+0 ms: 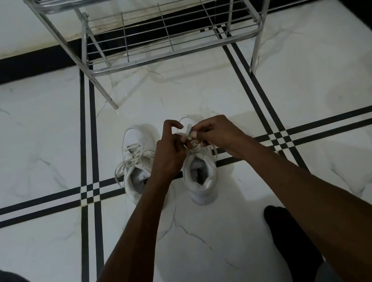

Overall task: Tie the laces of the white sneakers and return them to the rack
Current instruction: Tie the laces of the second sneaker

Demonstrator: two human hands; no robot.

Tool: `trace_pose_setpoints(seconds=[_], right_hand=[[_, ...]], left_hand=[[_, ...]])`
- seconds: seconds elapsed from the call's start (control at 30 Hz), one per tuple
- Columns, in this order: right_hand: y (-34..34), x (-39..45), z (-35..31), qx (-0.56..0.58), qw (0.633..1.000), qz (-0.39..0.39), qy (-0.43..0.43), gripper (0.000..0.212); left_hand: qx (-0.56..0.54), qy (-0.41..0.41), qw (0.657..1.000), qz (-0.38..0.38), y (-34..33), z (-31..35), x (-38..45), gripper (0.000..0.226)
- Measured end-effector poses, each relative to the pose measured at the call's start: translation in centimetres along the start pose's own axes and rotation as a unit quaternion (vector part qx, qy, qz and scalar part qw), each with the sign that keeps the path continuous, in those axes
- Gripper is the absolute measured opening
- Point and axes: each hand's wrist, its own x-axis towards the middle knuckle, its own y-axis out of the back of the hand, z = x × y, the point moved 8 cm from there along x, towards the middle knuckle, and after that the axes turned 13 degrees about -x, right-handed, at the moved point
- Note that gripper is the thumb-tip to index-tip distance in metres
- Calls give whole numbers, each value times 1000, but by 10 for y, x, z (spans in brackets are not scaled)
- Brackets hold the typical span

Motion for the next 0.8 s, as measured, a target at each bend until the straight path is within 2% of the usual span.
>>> trace_pose_setpoints(seconds=[0.13,0.27,0.37,0.43,0.57,0.67,0.8], right_hand=[[-8,-1,-5,36,998,-56,18,28],[0,2,-4,-13,999,33,-6,33],[-1,6,0,13,998,65,-23,20],[-2,6,1,50,997,51,-24,17],[2,7,0,36,999,8,13,21],[5,7,-4,-10,999,-25,40,22],[17,8,-18,-197,977,-4,77,17]], left_hand=[[9,0,1000,3,-1,0,3,55],[27,-35,999,-18,-8,4,0,73],[24,-47,998,-16,-11,2,-3,77],[-1,-33,999,1,-9,-2,-2,76],[-65,37,996,38,-1,-19,3,72],[-96,71,992,42,1,-24,6,73],[-127,69,989,44,2,-23,8,62]])
